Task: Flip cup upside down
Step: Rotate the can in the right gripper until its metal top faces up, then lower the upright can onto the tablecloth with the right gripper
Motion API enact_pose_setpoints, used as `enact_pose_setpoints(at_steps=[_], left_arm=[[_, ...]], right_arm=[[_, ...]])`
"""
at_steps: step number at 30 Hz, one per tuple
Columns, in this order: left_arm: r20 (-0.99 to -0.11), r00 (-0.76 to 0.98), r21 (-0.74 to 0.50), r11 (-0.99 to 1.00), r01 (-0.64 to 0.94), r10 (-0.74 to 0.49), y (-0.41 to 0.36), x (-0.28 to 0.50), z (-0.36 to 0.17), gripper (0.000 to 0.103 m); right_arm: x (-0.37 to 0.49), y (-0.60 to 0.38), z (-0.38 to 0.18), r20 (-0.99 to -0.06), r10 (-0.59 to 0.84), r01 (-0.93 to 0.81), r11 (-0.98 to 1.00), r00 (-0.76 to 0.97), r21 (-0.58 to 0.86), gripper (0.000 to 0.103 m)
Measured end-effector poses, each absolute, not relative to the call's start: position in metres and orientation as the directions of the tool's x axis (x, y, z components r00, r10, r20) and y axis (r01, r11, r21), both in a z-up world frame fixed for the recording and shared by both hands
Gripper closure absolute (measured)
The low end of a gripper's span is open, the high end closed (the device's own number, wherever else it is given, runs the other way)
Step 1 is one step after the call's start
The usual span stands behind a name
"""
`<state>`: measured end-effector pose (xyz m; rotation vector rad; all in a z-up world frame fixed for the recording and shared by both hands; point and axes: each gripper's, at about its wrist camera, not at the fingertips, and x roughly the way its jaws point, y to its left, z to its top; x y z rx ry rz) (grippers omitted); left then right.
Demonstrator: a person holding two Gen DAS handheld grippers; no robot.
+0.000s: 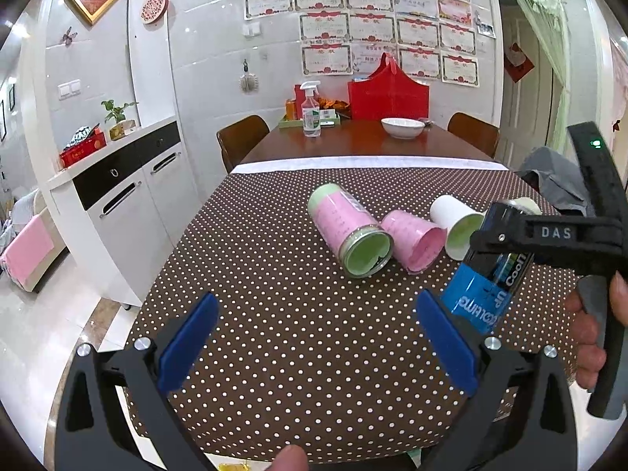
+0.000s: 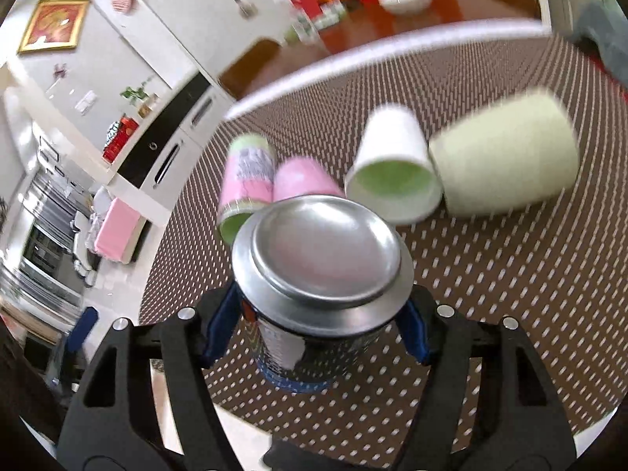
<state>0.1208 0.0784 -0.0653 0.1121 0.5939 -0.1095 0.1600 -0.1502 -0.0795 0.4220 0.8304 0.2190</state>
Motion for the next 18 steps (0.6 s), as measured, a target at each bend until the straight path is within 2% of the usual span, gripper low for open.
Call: enact_pose_setpoints(at_steps=[4,9,14,18], left_arm=[[-0.552,0.831,0.064,0.990,0.123,-0.067,0.076,0.121,-0.060,0.004],[-0.538,0.839,0.028,0.994,0.107,-0.075,0.076,0.122,-0.056,0.004],[-0.526,0.846,0.000,0.995,0.100,-0.085,0.075,0.125,-0.057,0.004],[-0.530,0.843,-0.017,0.995,0.101,-0.095,0.073,0.127,-0.061,0.004]], right_arm=[[0.139,-0.148,-0.057,-0.598,0.271,-0.088,0.945,0.754,0.316,0.035],[0.141,-0.137,-0.038,-0.558,0.183,-0.115,0.981,0.809,0.156,0.035],[0.137,-0.126,-0.050,-0.572,0.128,-0.139,0.990,0.810,0.024,0.035],[0.137,-0.124,-0.069,-0.598,0.122,-0.156,0.988,0.792,-0.005,0.035]])
